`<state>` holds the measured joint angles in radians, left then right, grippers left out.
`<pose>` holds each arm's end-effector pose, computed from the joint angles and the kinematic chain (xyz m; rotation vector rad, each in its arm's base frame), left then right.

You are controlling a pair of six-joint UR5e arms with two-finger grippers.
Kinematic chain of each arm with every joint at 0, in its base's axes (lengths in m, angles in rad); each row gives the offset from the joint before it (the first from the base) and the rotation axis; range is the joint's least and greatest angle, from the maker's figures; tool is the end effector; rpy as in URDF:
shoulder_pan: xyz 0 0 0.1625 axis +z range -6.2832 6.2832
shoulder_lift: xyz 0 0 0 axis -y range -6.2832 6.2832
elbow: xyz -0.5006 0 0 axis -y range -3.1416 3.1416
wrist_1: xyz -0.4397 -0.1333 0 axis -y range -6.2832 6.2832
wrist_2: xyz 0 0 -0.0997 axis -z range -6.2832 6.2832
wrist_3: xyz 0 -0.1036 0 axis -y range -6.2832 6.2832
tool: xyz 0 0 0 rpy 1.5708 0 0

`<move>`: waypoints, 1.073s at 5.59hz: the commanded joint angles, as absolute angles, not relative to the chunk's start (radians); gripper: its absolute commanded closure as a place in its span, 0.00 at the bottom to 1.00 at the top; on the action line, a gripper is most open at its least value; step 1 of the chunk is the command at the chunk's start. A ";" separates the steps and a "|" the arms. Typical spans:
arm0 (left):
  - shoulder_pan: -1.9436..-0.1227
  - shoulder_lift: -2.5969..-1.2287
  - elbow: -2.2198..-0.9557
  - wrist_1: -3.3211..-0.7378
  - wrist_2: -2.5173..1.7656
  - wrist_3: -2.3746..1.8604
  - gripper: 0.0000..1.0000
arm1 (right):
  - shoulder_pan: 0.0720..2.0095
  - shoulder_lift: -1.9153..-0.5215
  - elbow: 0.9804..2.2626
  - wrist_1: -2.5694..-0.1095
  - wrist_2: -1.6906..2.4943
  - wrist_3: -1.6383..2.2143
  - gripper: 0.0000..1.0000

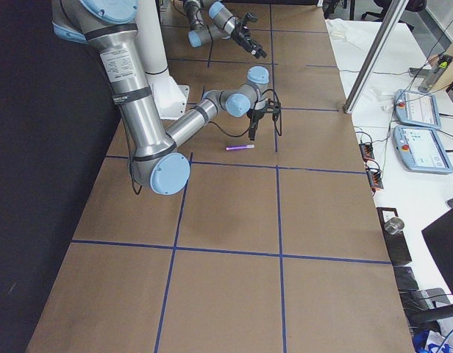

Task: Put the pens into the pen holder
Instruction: 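Withdraw the left gripper while the right gripper grasps the purple marker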

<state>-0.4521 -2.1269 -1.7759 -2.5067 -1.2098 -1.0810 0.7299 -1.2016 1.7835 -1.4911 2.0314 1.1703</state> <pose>0.5250 -0.4439 0.1732 1.0000 1.3705 -0.2778 -0.4513 -0.5209 0.3997 -0.0266 -0.7863 0.1599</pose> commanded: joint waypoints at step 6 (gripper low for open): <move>-0.771 -1.855 -1.988 -2.295 -1.734 -1.091 0.00 | 0.666 -1.197 1.663 -1.485 1.983 0.881 0.11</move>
<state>-0.7377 -1.8670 -1.9802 -2.2966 -1.6866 -1.0911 0.6673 -1.2116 1.6931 -1.4859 1.9831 0.8852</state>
